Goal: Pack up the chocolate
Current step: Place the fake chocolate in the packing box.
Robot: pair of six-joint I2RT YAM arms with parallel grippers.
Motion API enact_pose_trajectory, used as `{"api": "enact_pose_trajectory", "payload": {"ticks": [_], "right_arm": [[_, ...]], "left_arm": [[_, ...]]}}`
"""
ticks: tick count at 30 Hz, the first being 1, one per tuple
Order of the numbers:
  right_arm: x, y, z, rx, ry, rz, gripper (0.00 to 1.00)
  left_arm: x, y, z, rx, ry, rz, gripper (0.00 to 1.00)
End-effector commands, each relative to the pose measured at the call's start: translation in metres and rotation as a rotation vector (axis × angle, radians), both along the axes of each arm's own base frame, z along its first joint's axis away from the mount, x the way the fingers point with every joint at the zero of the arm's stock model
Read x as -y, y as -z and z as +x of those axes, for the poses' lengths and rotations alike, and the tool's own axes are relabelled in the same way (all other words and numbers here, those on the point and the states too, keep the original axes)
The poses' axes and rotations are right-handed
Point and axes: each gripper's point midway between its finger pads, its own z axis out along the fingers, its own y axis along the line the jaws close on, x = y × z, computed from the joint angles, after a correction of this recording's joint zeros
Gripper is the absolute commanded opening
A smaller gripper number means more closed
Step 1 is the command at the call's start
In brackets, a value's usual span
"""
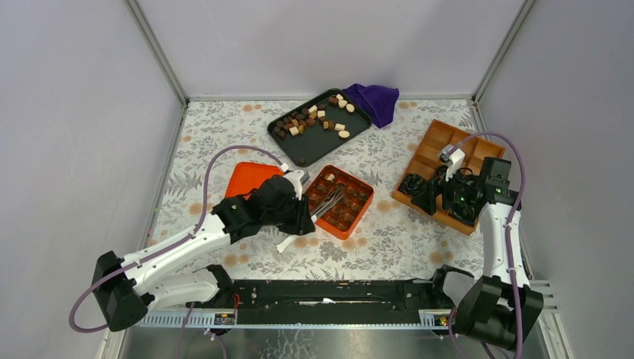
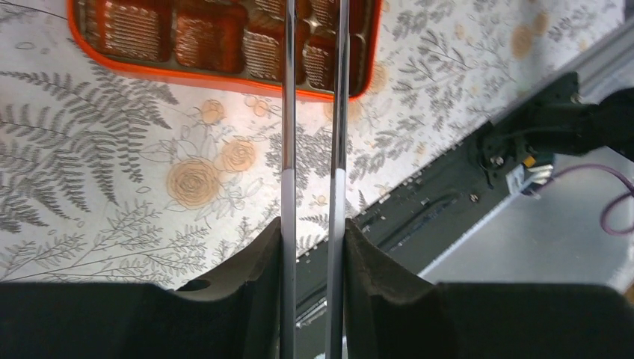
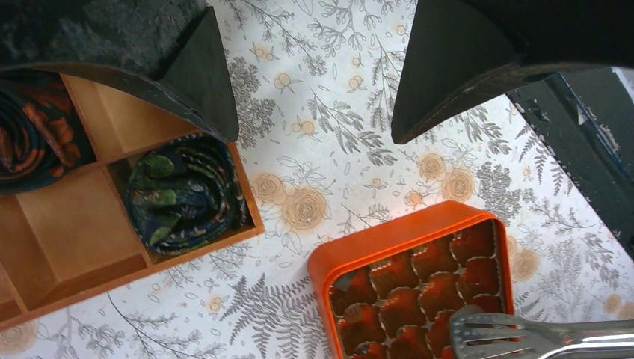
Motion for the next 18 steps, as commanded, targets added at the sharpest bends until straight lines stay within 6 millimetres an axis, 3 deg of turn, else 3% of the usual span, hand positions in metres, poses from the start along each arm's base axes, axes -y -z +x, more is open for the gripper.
{"api": "enact_pose_trajectory", "payload": {"ticks": [1,8,18], "right_arm": [[-0.011,-0.018,0.003,0.038,-0.035,0.003,0.82],[-0.018,-0.018,-0.005,0.049,-0.068,-0.045,0.82],[-0.019,-0.022,-0.009,0.081,-0.063,-0.056,0.82]], "left_arm": [[0.010,-0.018,0.035,0.157,-0.124,-0.026,0.00],[0.022,-0.021,0.036,0.200,-0.137,-0.007,0.00],[0.042,-0.007,0.038,0.201,-0.126,0.069,0.00]]}}
